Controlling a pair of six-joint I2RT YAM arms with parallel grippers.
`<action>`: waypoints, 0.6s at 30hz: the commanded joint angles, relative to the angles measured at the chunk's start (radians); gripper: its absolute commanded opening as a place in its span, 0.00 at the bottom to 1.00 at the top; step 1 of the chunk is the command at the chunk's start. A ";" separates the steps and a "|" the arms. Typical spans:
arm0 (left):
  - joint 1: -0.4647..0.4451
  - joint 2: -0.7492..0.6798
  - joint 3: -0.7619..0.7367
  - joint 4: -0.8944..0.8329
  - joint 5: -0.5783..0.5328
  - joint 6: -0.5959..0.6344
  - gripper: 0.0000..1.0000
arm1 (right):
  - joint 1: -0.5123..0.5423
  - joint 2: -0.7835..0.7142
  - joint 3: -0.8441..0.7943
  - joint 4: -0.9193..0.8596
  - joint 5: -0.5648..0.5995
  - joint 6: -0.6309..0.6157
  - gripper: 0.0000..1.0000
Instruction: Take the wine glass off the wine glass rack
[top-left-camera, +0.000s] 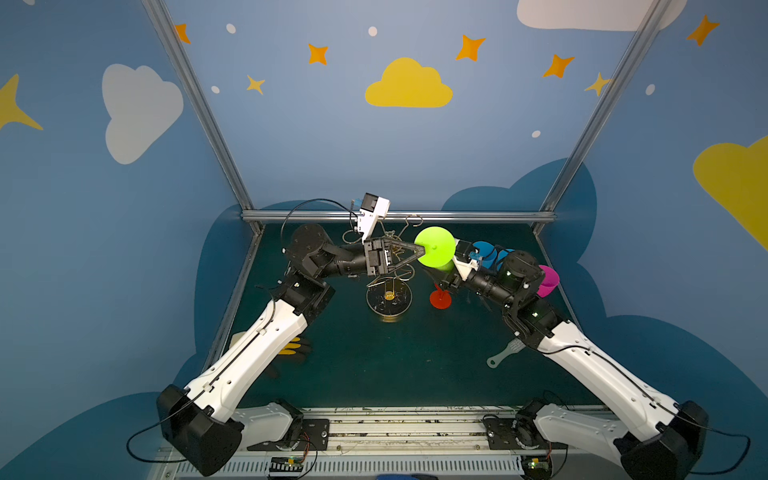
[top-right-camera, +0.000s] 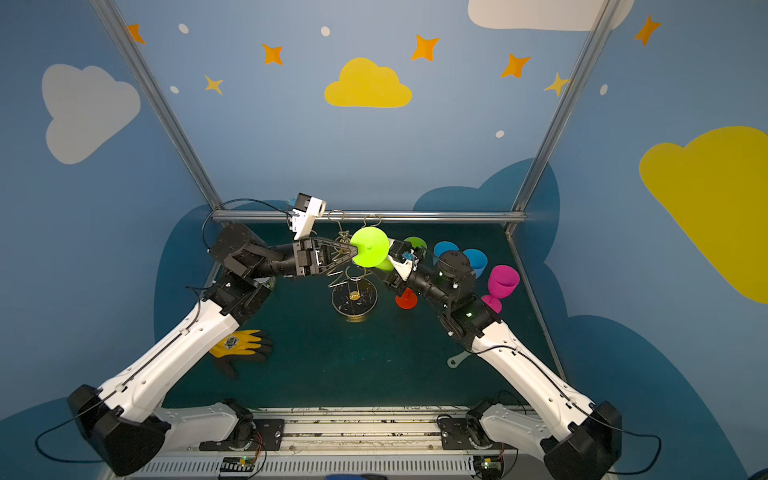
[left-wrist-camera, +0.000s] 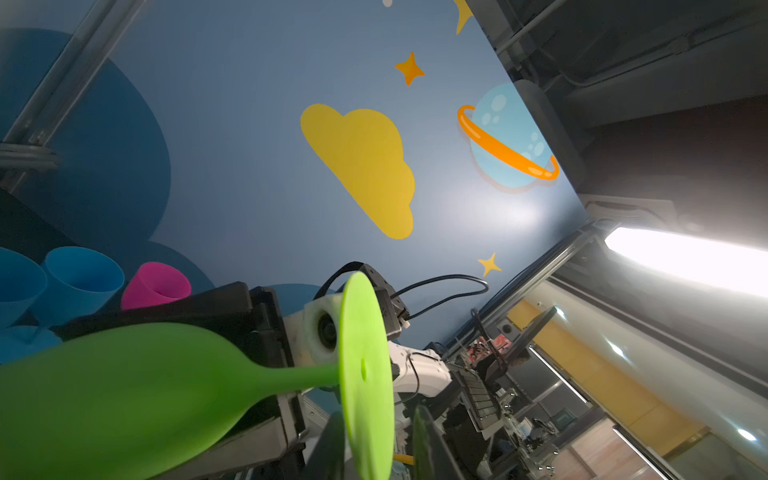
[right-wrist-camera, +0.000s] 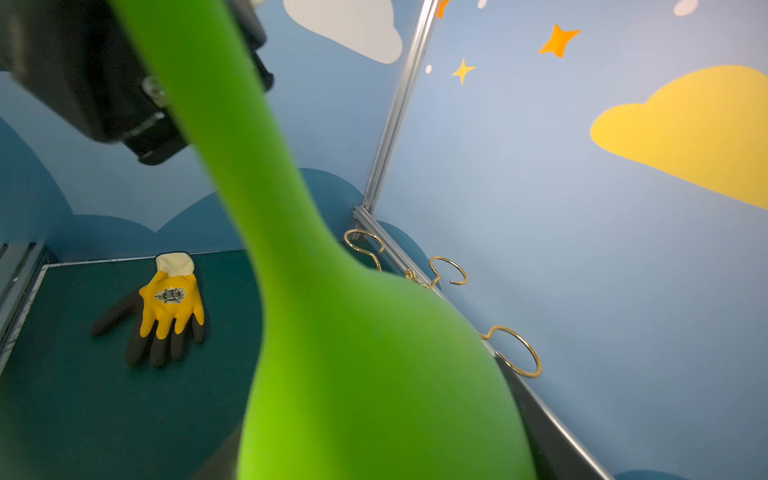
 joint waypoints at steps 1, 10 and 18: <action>0.014 -0.057 0.030 -0.081 -0.067 0.200 0.46 | -0.006 -0.049 0.006 -0.062 0.055 0.091 0.33; -0.024 -0.175 -0.137 -0.107 -0.466 0.935 0.67 | -0.003 -0.110 0.143 -0.469 0.114 0.179 0.26; -0.096 -0.147 -0.229 0.003 -0.554 1.465 0.63 | 0.007 -0.114 0.228 -0.711 0.098 0.235 0.24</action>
